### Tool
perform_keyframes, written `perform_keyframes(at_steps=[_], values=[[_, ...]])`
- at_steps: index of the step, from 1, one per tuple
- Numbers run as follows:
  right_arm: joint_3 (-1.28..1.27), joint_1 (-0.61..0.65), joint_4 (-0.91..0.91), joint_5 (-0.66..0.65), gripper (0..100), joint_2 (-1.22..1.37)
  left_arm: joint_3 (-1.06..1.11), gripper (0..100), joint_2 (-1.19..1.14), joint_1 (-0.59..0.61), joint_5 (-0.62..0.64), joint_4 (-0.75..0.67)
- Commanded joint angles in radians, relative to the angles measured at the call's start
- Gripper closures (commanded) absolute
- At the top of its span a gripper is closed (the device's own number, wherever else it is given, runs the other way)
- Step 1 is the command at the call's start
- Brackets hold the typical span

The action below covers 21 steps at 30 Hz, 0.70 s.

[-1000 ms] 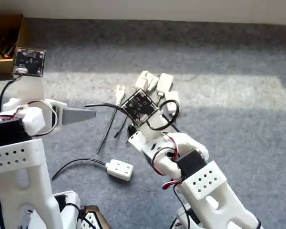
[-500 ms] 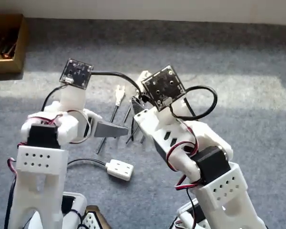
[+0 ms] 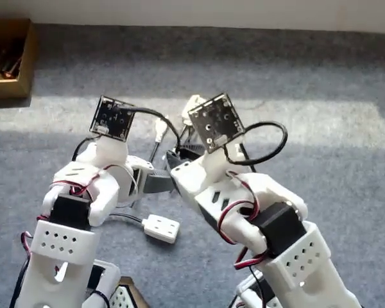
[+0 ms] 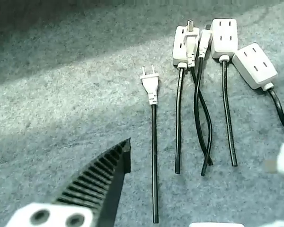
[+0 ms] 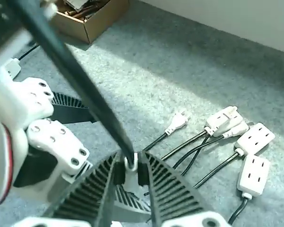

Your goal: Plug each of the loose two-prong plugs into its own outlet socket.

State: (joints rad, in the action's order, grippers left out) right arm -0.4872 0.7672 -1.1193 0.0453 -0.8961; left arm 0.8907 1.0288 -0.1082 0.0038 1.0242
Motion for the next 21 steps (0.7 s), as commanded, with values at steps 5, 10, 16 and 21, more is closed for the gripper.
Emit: perform_keyframes(at_steps=[5,10,16,21], values=[[0.096,0.019,-0.111,0.025,99.3,-0.019,-0.005,45,0.004,0.067,0.008,-0.041],[0.088,0.019,-0.139,-0.003,99.3,-0.019,-0.005,45,0.004,0.108,0.006,-0.061],[0.019,-0.015,-0.15,-0.011,99.3,-0.018,-0.001,45,0.012,0.104,-0.018,-0.054],[0.019,-0.128,-0.13,-0.054,99.3,-0.016,0.001,45,0.013,0.2,-0.101,0.006]])
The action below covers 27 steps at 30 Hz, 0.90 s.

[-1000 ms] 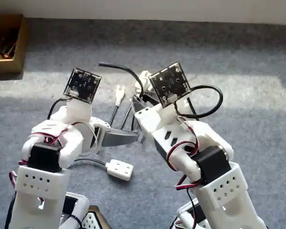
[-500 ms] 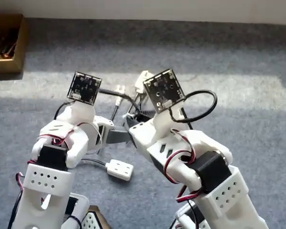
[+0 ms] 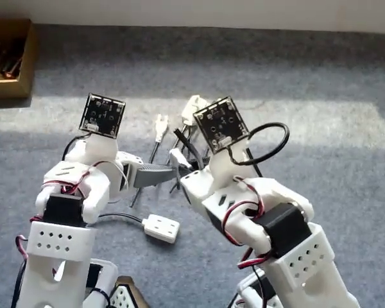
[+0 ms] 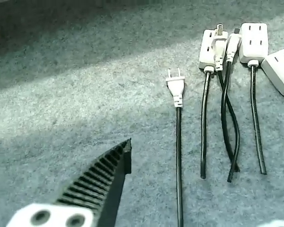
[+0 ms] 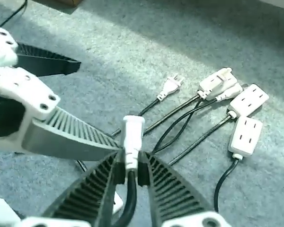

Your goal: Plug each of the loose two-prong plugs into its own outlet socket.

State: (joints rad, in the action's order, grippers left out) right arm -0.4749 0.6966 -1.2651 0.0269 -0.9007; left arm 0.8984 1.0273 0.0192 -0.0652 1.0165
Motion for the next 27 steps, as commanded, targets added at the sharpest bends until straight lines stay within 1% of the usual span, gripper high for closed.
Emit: perform_keyframes(at_steps=[1,4,7,10,12,15,18,20,22,25,27], values=[[0.005,-0.071,0.016,-0.038,99.3,-0.012,-0.007,45,0.015,0.116,-0.044,0.008],[0.001,-0.088,0.005,-0.043,99.3,-0.012,-0.008,45,0.015,0.254,-0.075,-0.026],[-0.004,-0.084,-0.051,-0.048,99.3,0.001,-0.01,45,0.015,0.417,-0.057,-0.078],[-0.001,-0.042,-0.131,-0.041,99.3,0.074,-0.015,45,0.015,0.578,0.077,-0.126],[0.007,0.013,-0.159,-0.026,99.3,0.153,-0.015,45,0.01,0.642,0.141,-0.141],[0.054,0.071,-0.177,0.021,99.3,0.282,-0.007,45,0.005,0.657,0.187,-0.143],[0.191,0.107,-0.275,0.074,99.3,0.418,0.033,45,0.005,0.657,0.193,-0.147],[0.308,0.127,-0.403,0.153,99.1,0.518,0.067,45,0.005,0.662,0.193,-0.166],[0.417,0.13,-0.49,0.241,98.3,0.608,0.113,45,0.007,0.662,0.195,-0.215],[0.527,0.12,-0.495,0.365,98.1,0.685,0.156,45,0.008,0.662,0.249,-0.272],[0.565,0.139,-0.495,0.442,98.0,0.697,0.166,45,0.013,0.664,0.256,-0.288]])
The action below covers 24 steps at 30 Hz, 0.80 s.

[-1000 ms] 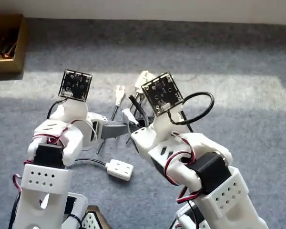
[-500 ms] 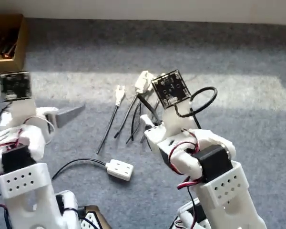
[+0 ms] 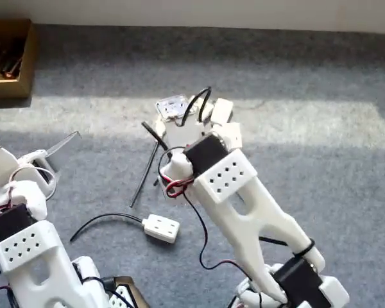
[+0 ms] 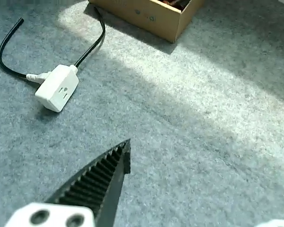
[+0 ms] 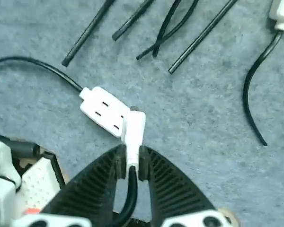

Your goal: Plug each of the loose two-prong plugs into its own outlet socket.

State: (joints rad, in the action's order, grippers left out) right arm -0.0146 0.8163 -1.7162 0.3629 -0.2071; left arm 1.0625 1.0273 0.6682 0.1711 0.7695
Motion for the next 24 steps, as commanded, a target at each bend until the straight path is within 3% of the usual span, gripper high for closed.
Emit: perform_keyframes(at_steps=[1,5,8,11,16,20,24], values=[[0.114,0.028,-0.044,0.15,97.8,-0.001,0.002,45,0.008,0.019,0.02,-0.048],[0.113,0.056,-0.045,0.318,97.9,-0.007,0.005,45,0.005,0.065,0.02,-0.092],[0.044,0.081,-0.044,0.365,97.9,0.001,0.004,45,0.005,0.084,0.02,-0.098],[-0.027,0.113,-0.042,0.382,97.9,0.001,0.018,45,0.005,0.084,0.02,-0.098],[-0.096,0.162,-0.045,0.267,99.5,-0.001,0.018,45,0.005,0.082,0.02,-0.098],[-0.236,0.189,-0.041,0.27,99.2,-0.002,0.021,45,0.005,0.085,0.02,-0.098],[-0.239,0.133,0.019,0.353,99.2,-0.01,0.064,45,0.005,0.137,0.02,-0.133]])
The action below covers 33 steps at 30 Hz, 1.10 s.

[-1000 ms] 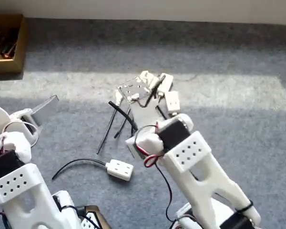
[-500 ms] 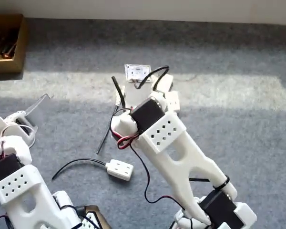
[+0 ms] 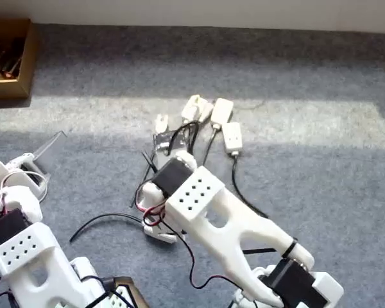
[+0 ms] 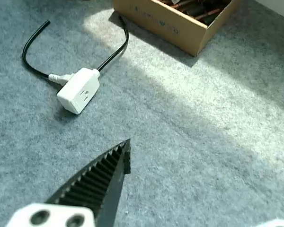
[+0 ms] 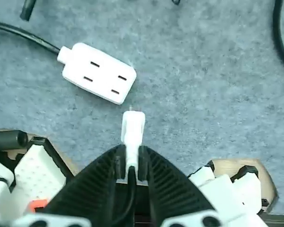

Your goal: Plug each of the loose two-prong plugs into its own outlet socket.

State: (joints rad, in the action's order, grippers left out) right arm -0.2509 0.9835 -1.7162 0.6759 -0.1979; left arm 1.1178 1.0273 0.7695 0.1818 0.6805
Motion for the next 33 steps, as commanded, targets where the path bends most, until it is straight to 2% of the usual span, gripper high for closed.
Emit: perform_keyframes(at_steps=[1,8,10,15,19,24,33], values=[[-0.002,-0.042,0.038,0.048,99.2,-0.019,0.022,45,0.005,0.05,0.009,-0.061],[-0.004,-0.044,0.15,0.091,99.2,-0.015,0.061,45,0.005,0.166,0.011,-0.117],[-0.007,-0.044,0.16,0.138,99.2,-0.01,0.061,45,0.005,0.206,0.015,-0.118],[-0.012,-0.044,0.166,0.153,99.2,-0.01,0.065,45,0.005,0.277,0.018,-0.16],[-0.004,-0.041,0.125,0.153,99.2,-0.015,0.071,45,0.005,0.285,0.018,-0.163],[-0.012,0.013,0.131,0.153,99.2,-0.008,0.125,45,0.005,0.288,0.034,-0.235],[-0.059,0.025,0.163,0.153,99.3,-0.007,0.096,45,0.007,0.366,0.055,-0.259]])
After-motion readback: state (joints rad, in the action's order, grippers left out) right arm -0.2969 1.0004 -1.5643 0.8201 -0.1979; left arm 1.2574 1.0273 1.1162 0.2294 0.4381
